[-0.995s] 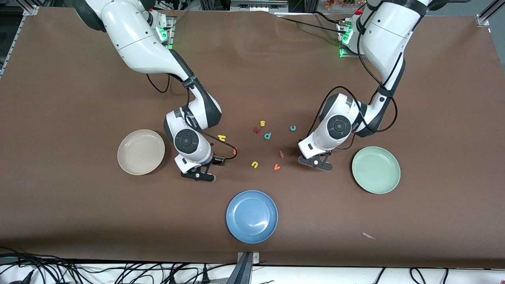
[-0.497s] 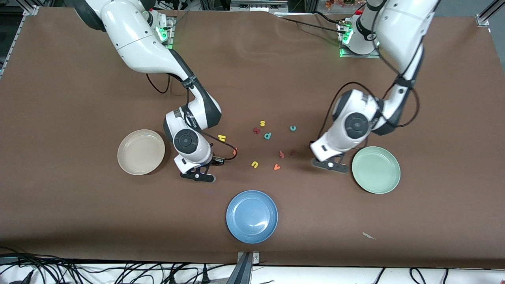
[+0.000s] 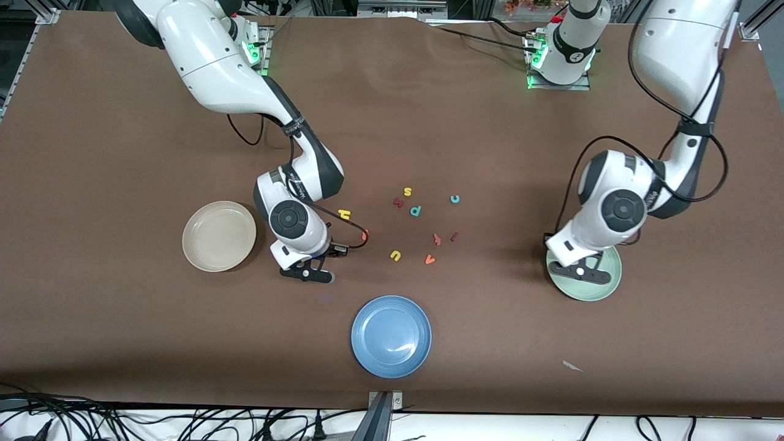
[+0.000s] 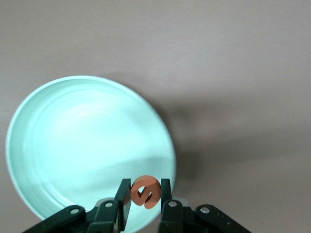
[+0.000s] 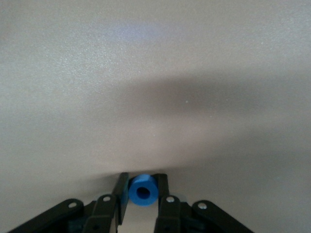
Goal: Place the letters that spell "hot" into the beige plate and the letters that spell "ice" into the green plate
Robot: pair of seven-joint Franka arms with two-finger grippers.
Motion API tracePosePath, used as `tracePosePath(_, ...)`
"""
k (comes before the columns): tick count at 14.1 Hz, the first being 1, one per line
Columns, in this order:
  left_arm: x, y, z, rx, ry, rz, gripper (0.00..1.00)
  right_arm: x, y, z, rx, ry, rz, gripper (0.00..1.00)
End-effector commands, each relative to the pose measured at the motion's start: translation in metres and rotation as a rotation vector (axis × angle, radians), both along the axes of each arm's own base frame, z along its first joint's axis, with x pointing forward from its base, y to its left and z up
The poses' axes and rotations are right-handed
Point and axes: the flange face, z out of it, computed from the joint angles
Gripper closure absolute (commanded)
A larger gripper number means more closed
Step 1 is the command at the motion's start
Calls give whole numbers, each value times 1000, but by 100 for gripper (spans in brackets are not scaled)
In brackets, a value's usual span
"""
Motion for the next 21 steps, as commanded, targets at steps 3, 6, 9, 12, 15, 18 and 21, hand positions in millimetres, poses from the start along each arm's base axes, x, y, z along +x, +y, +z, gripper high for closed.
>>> tracePosePath(3,8,33,-19,-10,-5,-53,1,22,-1,44,-19,49,49,79)
tracePosePath(6,8,16,-12,-21,-8,-67,0,39,-42,71,-29,68,129,79)
tracePosePath(9,-1,-49,-1,-79,-15,-176,0,33,-87,97,-60,90,185,79)
tracePosePath(12,1,-117,18,-137,-56,-273,0,19,-141,113,-73,105,277,79)
tracePosePath(15,-18,-188,27,-154,-68,-363,0,1,-180,121,-73,103,328,78)
tracePosePath(18,-33,-221,-4,-161,-34,-405,0,-15,-214,107,-70,61,373,78)
tracePosePath(21,-42,-238,-32,-169,-30,-377,0,-26,-243,79,-67,-13,386,78)
